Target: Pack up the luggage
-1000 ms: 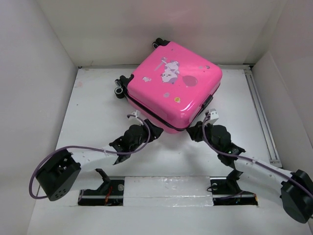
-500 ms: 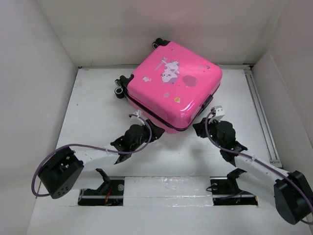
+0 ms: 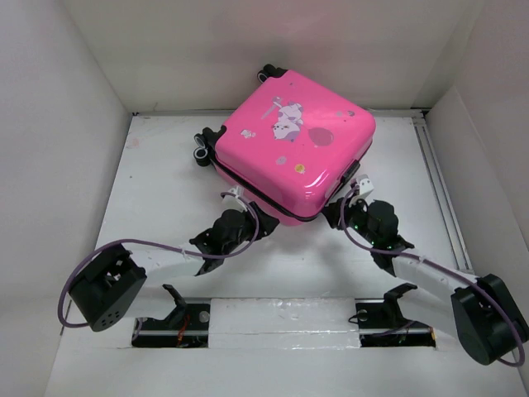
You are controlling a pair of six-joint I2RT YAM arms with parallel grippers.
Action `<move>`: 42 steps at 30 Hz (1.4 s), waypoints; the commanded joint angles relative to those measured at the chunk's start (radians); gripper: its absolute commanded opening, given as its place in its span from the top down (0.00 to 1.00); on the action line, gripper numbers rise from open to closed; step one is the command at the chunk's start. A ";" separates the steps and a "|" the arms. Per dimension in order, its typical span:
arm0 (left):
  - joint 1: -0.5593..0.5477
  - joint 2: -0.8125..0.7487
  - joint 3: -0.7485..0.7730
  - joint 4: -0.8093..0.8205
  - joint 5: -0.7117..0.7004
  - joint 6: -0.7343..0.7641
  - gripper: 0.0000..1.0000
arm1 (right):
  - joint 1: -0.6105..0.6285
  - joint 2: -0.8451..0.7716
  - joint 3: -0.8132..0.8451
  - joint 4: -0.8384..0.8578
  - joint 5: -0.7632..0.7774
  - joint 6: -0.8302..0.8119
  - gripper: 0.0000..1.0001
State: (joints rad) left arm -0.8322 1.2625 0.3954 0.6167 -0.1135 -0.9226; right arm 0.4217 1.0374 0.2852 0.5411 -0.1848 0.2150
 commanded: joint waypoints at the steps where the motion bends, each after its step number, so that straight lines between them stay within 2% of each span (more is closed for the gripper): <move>1: -0.004 0.009 0.046 0.049 0.012 0.018 0.58 | -0.004 0.030 0.025 0.186 -0.047 -0.039 0.56; 4: -0.004 0.018 0.046 0.049 0.012 0.027 0.60 | -0.015 0.070 0.014 0.285 -0.094 -0.029 0.56; 8: -0.004 0.018 0.056 0.049 0.003 0.027 0.60 | -0.015 0.125 -0.040 0.500 -0.113 0.003 0.61; 13: -0.004 0.028 0.076 0.040 -0.018 0.047 0.61 | -0.004 0.196 -0.052 0.667 -0.085 0.003 0.76; 16: -0.004 0.037 0.085 0.040 -0.028 0.047 0.62 | 0.006 0.223 -0.052 0.752 -0.074 0.013 0.96; 17: -0.004 0.047 0.085 0.040 -0.037 0.047 0.62 | 0.006 0.237 -0.061 0.798 -0.062 0.026 0.99; 21: -0.004 0.070 0.095 0.060 -0.048 0.047 0.63 | 0.006 0.265 -0.070 0.876 -0.074 0.069 1.00; 25: -0.004 0.100 0.117 0.069 -0.070 0.047 0.65 | 0.064 0.286 -0.109 0.908 -0.099 0.130 1.00; 27: -0.004 0.109 0.129 0.090 -0.097 0.047 0.65 | 0.113 0.230 -0.119 0.851 -0.052 0.150 1.00; 30: -0.004 0.133 0.161 0.100 -0.123 0.047 0.65 | 0.271 0.111 -0.133 0.590 0.102 0.150 1.00; 31: -0.004 0.133 0.172 0.100 -0.123 0.056 0.65 | 0.316 0.078 -0.133 0.433 0.151 0.150 1.00; 32: -0.004 0.158 0.181 0.100 -0.123 0.056 0.65 | 0.392 0.049 -0.123 0.371 0.222 0.161 1.00; 35: -0.004 0.185 0.209 0.121 -0.123 0.056 0.65 | 0.491 -0.048 -0.123 0.181 0.289 0.196 1.00; 38: -0.004 0.212 0.232 0.132 -0.103 0.045 0.65 | 0.615 -0.071 -0.123 0.091 0.358 0.253 1.00; 42: -0.004 0.250 0.266 0.144 -0.066 0.045 0.65 | 0.778 0.031 -0.043 0.062 0.488 0.274 1.00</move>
State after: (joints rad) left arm -0.8509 1.5066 0.5266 0.5316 -0.1402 -0.8562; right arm 1.0206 1.0222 0.1825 0.6834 0.4862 0.3954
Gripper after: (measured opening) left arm 0.355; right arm 0.015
